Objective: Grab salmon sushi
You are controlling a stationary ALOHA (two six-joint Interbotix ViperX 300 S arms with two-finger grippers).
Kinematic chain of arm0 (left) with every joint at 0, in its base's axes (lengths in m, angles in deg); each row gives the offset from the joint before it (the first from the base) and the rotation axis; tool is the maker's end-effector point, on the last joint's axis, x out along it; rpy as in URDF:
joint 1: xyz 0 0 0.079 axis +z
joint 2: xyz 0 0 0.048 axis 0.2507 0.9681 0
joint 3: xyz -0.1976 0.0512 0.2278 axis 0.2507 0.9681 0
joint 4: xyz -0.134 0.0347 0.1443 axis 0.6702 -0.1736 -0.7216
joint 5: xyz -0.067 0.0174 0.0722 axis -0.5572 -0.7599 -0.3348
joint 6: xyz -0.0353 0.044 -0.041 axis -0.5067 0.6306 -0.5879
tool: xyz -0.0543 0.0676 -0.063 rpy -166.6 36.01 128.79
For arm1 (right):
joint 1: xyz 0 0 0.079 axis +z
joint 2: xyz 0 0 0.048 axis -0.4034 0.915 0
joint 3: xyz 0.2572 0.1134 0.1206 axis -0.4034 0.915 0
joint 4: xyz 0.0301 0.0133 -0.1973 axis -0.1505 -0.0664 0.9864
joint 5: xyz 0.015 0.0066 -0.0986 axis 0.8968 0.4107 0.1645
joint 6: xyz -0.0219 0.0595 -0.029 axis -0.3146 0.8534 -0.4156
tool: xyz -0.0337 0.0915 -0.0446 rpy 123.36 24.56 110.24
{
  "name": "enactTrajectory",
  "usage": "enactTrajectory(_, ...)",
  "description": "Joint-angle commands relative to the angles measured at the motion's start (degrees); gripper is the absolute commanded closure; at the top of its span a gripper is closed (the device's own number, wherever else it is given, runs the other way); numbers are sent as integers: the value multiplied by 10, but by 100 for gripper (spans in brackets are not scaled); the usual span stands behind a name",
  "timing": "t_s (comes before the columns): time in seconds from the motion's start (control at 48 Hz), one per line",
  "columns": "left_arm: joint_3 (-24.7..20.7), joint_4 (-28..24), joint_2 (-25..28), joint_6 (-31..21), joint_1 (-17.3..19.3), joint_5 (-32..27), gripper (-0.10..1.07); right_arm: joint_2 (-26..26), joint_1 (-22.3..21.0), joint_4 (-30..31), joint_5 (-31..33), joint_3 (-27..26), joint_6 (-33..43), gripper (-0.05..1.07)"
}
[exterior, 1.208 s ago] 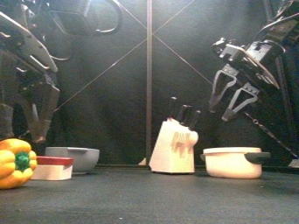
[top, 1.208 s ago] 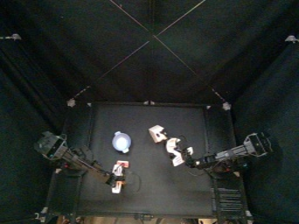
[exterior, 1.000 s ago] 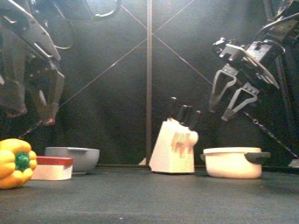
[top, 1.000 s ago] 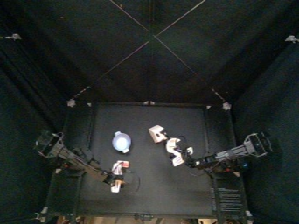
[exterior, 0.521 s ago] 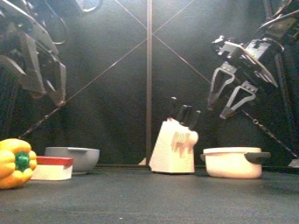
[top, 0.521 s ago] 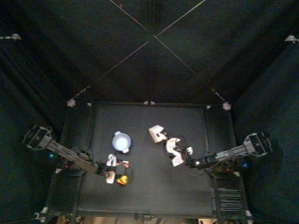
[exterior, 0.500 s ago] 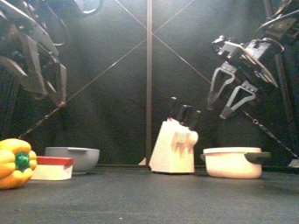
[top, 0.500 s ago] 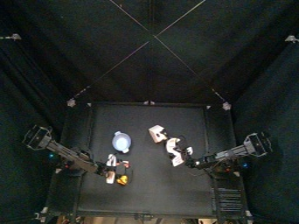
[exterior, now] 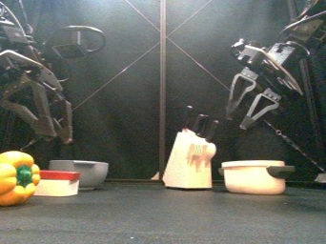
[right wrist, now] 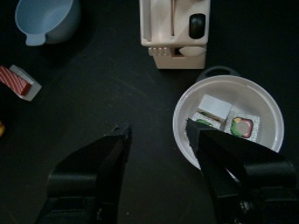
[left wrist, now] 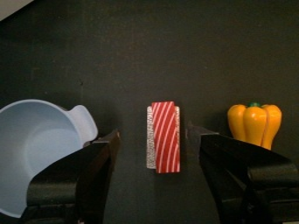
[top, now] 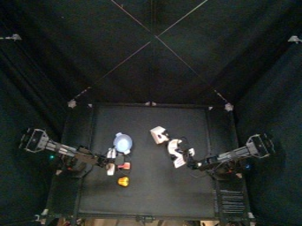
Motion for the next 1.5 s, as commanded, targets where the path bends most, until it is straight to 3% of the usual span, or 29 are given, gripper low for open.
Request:
enactTrajectory(0.0,1,1,9,1,2,8,3,-7,-1,2,1,-6,-1,15)
enactTrajectory(1.479,-17,21,138,2,11,27,3,-7,-2,1,2,-4,-1,15)
